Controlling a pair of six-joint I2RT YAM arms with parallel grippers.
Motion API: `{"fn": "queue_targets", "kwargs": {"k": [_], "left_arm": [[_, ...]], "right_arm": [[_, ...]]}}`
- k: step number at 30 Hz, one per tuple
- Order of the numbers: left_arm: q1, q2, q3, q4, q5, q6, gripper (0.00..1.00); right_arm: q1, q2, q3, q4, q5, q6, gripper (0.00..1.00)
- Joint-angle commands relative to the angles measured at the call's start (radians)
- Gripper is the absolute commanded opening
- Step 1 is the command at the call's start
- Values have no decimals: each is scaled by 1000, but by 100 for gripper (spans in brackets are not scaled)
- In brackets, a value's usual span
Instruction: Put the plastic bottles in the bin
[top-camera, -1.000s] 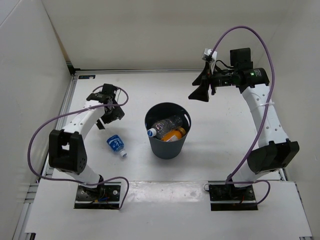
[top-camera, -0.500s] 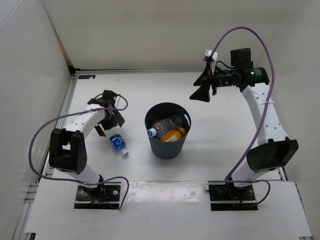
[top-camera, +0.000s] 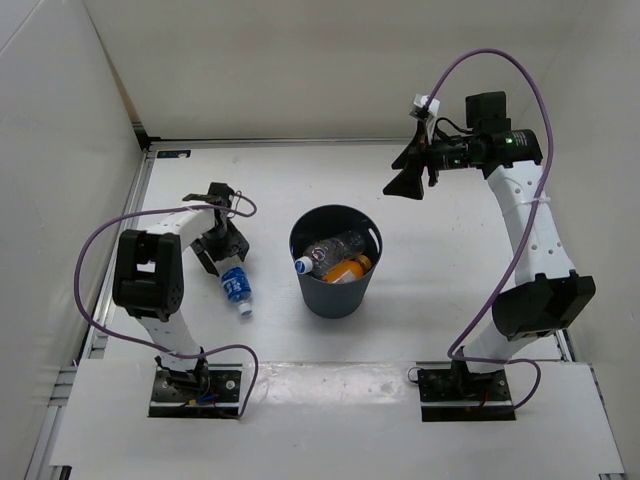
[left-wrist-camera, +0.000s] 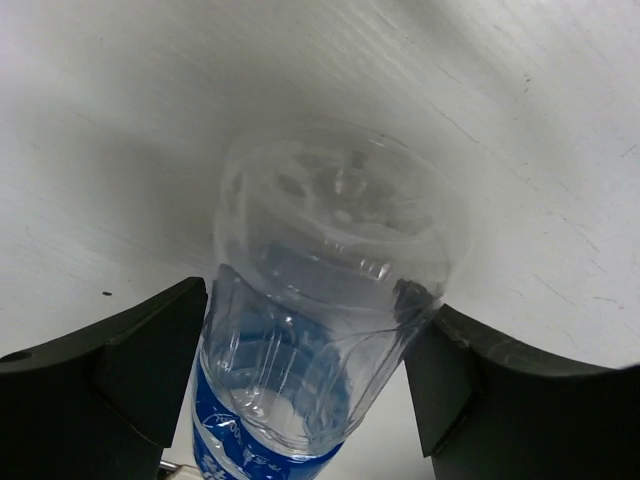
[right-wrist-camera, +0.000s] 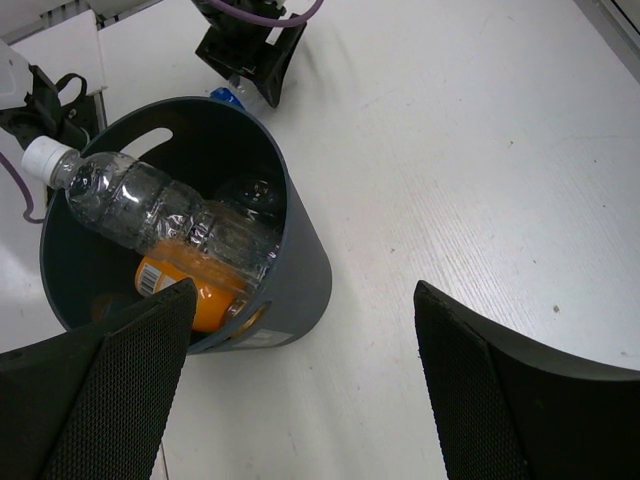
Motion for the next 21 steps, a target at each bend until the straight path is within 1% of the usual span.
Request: {"fn": "queue_targets", "kwargs": {"k": [1, 3, 4, 5, 6, 7, 9, 10, 11, 12, 13, 15, 16, 17, 19, 20, 21], "left_arm": [[5, -28, 32, 30, 35, 15, 78], [7, -32, 43, 27, 36, 24, 71], [8, -43, 49, 21, 33, 26, 63], [8, -51, 79, 15, 27, 27, 61], [7, -71, 92, 6, -10, 26, 60], [7, -101, 154, -11, -34, 21, 56], [7, -150, 208, -25, -79, 23, 52], [2, -169, 295, -19, -97, 23, 52], [-1, -224, 325, -13, -143, 29, 49], [-7, -238, 349, 2, -156, 36, 46], [-19, -252, 435, 36, -169, 52, 46], [-38, -286, 489, 79, -205, 111, 43], [-50, -289, 583, 100, -214, 131, 43], [-79, -286, 613, 119, -225, 185, 42], [-107, -287, 702, 162, -237, 223, 41], [-155, -287, 713, 183, -235, 292, 41], [-177, -295, 722, 265, -235, 317, 39]], "right_arm": [[11, 7, 48, -17, 6, 11, 90], [14, 8, 48, -20, 8, 11, 90], [16, 8, 51, -22, 8, 11, 90], [16, 10, 50, -20, 8, 11, 90], [14, 8, 53, -25, 8, 9, 90], [14, 13, 56, -25, 8, 11, 90], [6, 14, 57, -25, 8, 15, 90], [2, 16, 57, -28, 6, 17, 90], [-3, 16, 59, -28, 9, 17, 90], [-7, 21, 57, -28, 9, 23, 90], [-10, 21, 54, -31, 6, 24, 90], [-17, 31, 56, -31, 9, 26, 90], [-15, 33, 54, -31, 8, 26, 90], [-15, 34, 54, -31, 9, 28, 90], [-15, 41, 51, -28, 9, 28, 90], [-15, 39, 50, -22, 9, 28, 90], [-12, 42, 45, -23, 8, 26, 90]]}}
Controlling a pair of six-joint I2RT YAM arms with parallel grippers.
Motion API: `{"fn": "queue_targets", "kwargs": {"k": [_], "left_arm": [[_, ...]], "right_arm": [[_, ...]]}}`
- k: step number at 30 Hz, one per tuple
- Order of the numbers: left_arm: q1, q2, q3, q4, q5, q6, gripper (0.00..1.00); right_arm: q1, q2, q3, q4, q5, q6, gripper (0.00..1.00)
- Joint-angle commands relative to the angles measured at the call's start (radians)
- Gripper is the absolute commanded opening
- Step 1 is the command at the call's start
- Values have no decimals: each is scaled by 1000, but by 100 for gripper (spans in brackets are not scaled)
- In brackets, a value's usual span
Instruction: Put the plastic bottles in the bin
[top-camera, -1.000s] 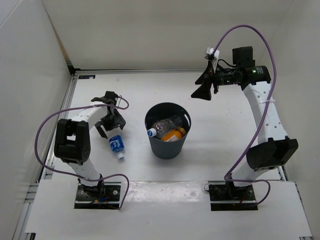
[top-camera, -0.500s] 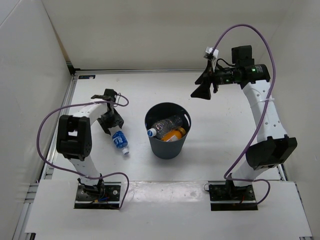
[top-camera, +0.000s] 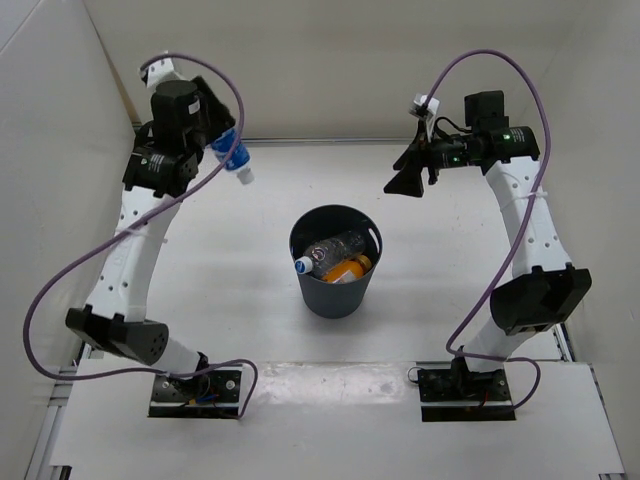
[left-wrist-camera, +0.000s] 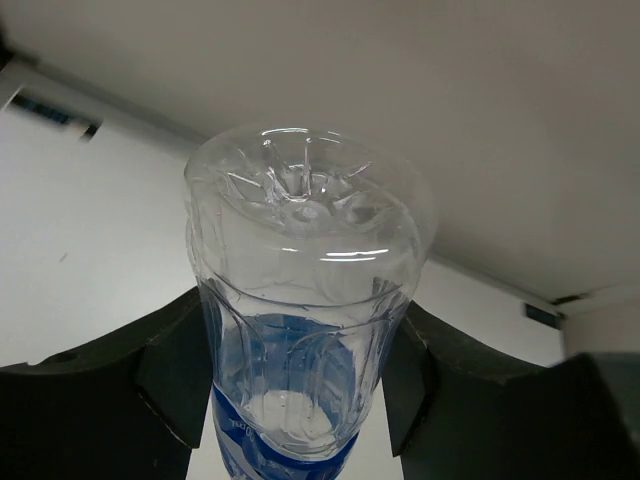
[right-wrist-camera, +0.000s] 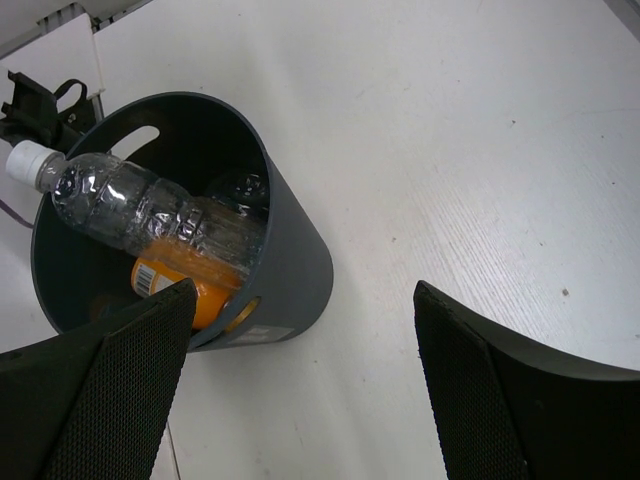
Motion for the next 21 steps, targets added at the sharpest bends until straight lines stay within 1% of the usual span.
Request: {"fn": "queue_targets", "kwargs": {"k": [1, 2, 3, 4, 6, 8, 9, 11, 12, 13, 17, 21], "left_arm": [[-85, -19, 52, 150, -33, 163, 37], [-154, -24, 49, 177, -27, 236, 37], [-179, -26, 51, 268, -19, 264, 35], [-223, -21, 61, 289, 4, 346, 34], [-321, -12, 63, 332, 13, 390, 32], [-361, -15, 37, 347, 44, 422, 32], [-418, -19, 3, 362, 53, 428, 32], [-460, -55, -67, 421, 75, 460, 32], [-518, -62, -113, 441, 70, 469, 32], [-533, -81, -156, 479, 52, 471, 32], [-605, -107, -244, 514, 55, 474, 34], [-630, -136, -360, 562, 61, 479, 37]], "right_arm": [[-2, 7, 24, -5, -4, 4, 90], [-6, 9, 24, 0, -4, 0, 90], [-4, 9, 18, 0, -4, -3, 90], [-6, 7, 13, 3, -4, -6, 90], [-7, 4, 5, 3, -4, -13, 90], [-13, -1, -4, 7, -4, -13, 90], [-16, -1, -10, 7, -1, -19, 90], [-25, -7, -21, 4, -1, -25, 90], [-30, -8, -24, -2, 2, -29, 90], [-35, -10, -33, -3, 2, -29, 90], [-50, -19, -47, -23, 6, -49, 90], [-50, -24, -58, -32, 5, -63, 90]]}}
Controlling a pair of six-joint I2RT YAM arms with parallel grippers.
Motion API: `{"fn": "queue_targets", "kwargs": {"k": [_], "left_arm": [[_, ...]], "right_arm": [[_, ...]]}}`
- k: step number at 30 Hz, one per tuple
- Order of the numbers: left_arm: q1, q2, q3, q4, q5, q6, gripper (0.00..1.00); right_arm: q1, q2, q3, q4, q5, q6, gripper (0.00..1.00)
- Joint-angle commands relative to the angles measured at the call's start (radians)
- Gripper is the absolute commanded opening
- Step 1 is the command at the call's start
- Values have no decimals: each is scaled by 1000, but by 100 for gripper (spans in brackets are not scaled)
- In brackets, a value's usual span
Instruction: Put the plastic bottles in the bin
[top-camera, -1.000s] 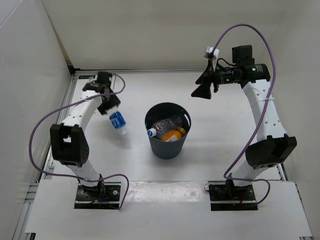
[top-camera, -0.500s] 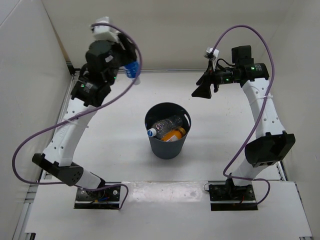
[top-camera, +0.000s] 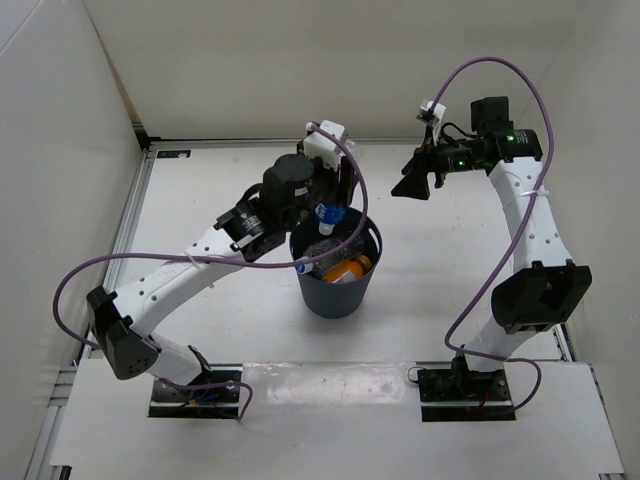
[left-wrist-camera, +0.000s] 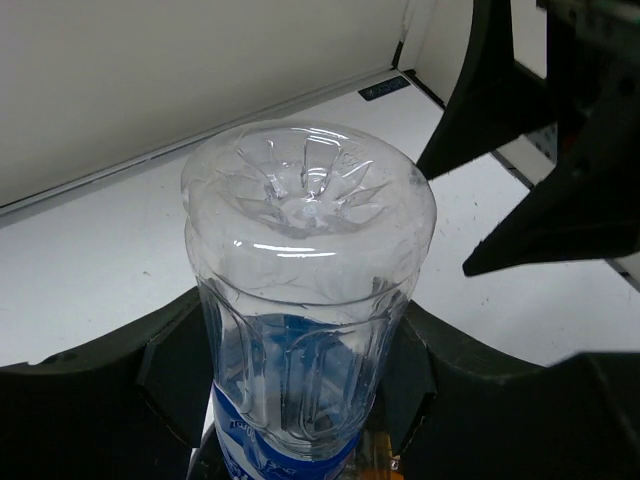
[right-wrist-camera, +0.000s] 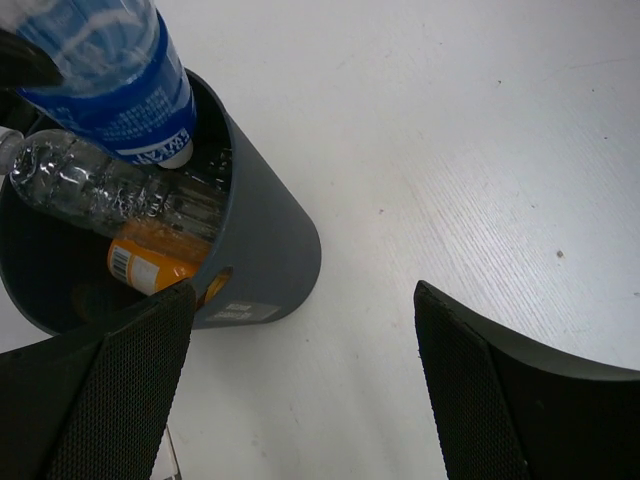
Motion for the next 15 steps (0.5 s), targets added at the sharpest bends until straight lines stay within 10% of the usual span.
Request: {"fn": "queue_targets", "kwargs": {"k": [1, 4, 5, 15], "left_arm": [[-5, -94, -83, 124, 21, 21, 38], [-5, -116, -209, 213, 56, 35, 65], [-7, -126, -249, 223, 58, 41, 99], [25, -108, -136, 244, -4, 210, 99]], "right_arm": [[-1, -30, -11, -20, -8, -28, 90], [5, -31, -12, -25, -7, -32, 90], [5, -33, -14, -25, -5, -32, 90], [14, -33, -18, -42, -2, -49, 90]]}}
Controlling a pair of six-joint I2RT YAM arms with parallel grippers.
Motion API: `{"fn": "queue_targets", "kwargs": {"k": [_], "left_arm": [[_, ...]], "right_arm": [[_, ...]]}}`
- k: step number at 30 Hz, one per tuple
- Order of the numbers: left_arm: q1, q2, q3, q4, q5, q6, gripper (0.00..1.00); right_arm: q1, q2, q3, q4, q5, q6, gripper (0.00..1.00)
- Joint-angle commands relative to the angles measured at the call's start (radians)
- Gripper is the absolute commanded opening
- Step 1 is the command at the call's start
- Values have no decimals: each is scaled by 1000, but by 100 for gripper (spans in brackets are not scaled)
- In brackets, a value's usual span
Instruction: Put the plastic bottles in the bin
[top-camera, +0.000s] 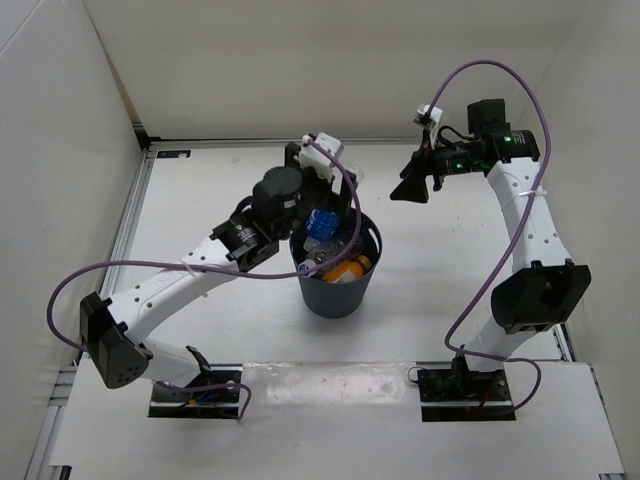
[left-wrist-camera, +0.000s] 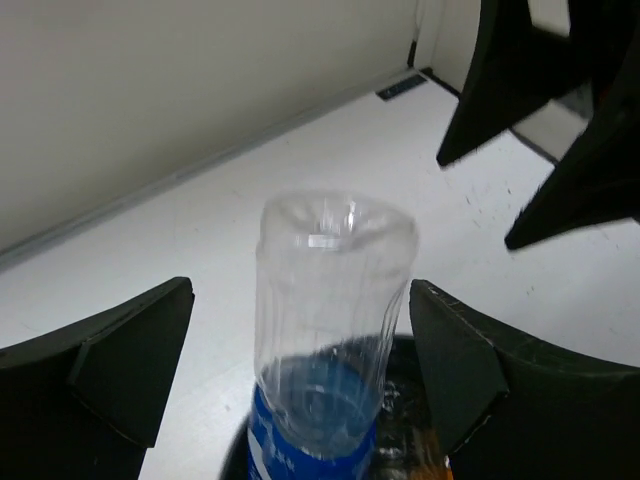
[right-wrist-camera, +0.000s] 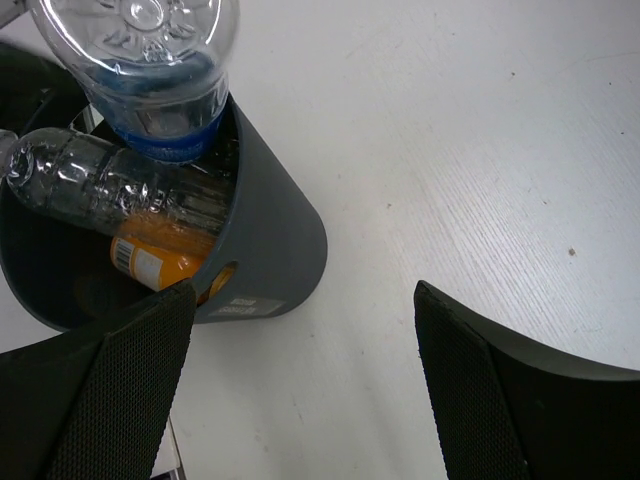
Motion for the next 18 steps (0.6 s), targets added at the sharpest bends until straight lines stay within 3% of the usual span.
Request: {"fn": "queue_targets", "kwargs": {"k": [1, 5, 10, 12, 13, 15, 16, 17, 18], "left_arm": [[33, -6, 148, 87, -31, 94, 99], [63, 60, 338, 111, -13, 131, 99], [77, 91, 466, 134, 37, 156, 99], [79, 86, 465, 149, -34, 135, 99], [85, 63, 457, 149, -160, 101, 99], [118, 37, 388, 126, -260, 82, 99], [132, -15, 362, 88, -376, 17, 99], [178, -36, 336, 77, -399, -26, 99], [232, -87, 240, -76, -437, -84, 99]], "right_arm": [[11, -32, -6, -13, -3, -21, 90], [25, -31, -9, 13, -1, -10, 90], [15, -28, -34, 137, 74, 142, 90], [15, -23, -38, 186, 149, 224, 90], [16, -22, -32, 194, 178, 243, 90], [36, -6, -25, 223, 369, 330, 90], [44, 4, 9, 222, 458, 369, 90], [47, 18, 17, 214, 493, 377, 90], [48, 23, 20, 222, 561, 403, 90]]}}
